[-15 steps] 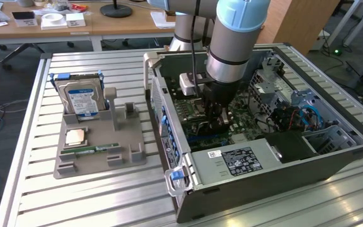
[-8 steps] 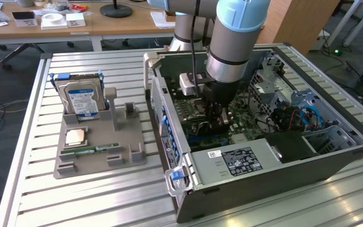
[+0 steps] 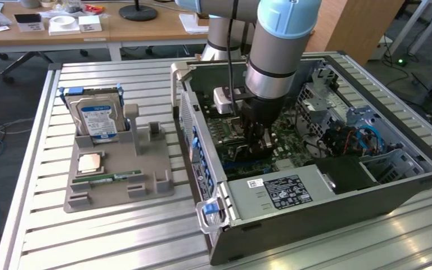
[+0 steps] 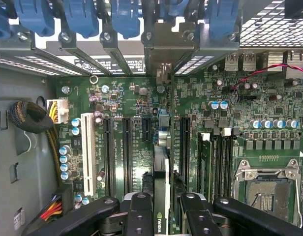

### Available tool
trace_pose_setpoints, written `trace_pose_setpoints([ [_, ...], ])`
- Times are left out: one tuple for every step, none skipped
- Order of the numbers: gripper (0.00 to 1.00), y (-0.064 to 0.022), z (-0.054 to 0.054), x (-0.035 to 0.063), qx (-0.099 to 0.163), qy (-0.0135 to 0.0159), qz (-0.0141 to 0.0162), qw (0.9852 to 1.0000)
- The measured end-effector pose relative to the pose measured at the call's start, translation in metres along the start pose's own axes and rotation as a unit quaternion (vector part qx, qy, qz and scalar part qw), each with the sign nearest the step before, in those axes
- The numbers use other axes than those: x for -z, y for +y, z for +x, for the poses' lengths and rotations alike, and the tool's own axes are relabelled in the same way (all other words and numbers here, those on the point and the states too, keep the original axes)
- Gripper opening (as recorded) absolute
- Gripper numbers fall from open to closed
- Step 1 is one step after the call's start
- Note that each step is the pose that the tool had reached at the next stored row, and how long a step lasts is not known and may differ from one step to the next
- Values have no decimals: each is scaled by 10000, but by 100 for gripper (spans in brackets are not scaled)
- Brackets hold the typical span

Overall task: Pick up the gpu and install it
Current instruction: 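Insert the gpu into the slot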

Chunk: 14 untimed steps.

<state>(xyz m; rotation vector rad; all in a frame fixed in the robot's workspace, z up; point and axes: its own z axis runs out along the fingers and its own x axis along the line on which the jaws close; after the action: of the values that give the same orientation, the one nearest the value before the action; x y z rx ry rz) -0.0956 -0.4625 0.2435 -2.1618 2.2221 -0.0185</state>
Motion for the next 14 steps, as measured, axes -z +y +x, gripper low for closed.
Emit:
trace_pose_setpoints([
  [26, 0, 0, -6, 0, -1, 1, 10000],
  [26, 0, 0, -9, 0, 0, 1, 10000],
  [26, 0, 0, -9, 1, 1, 0, 10000],
  [26, 0, 0, -9, 0, 1, -1, 10000],
  [26, 0, 0, -9, 0, 1, -1, 10000],
  [26, 0, 1, -10, 0, 1, 0, 10000],
  [26, 0, 0, -10, 0, 0, 0, 10000],
  [26, 0, 0, -10, 0, 0, 0, 10000],
  [26, 1, 0, -10, 0, 0, 0, 10000],
  [26, 1, 0, -10, 0, 0, 0, 10000],
  [26, 2, 0, -11, 0, 0, 1, 10000],
  [26, 5, 0, -11, 0, -1, 1, 10000],
  [26, 7, 0, -12, 0, -1, 1, 10000],
  [26, 9, 0, -12, 1, 0, 1, 10000],
])
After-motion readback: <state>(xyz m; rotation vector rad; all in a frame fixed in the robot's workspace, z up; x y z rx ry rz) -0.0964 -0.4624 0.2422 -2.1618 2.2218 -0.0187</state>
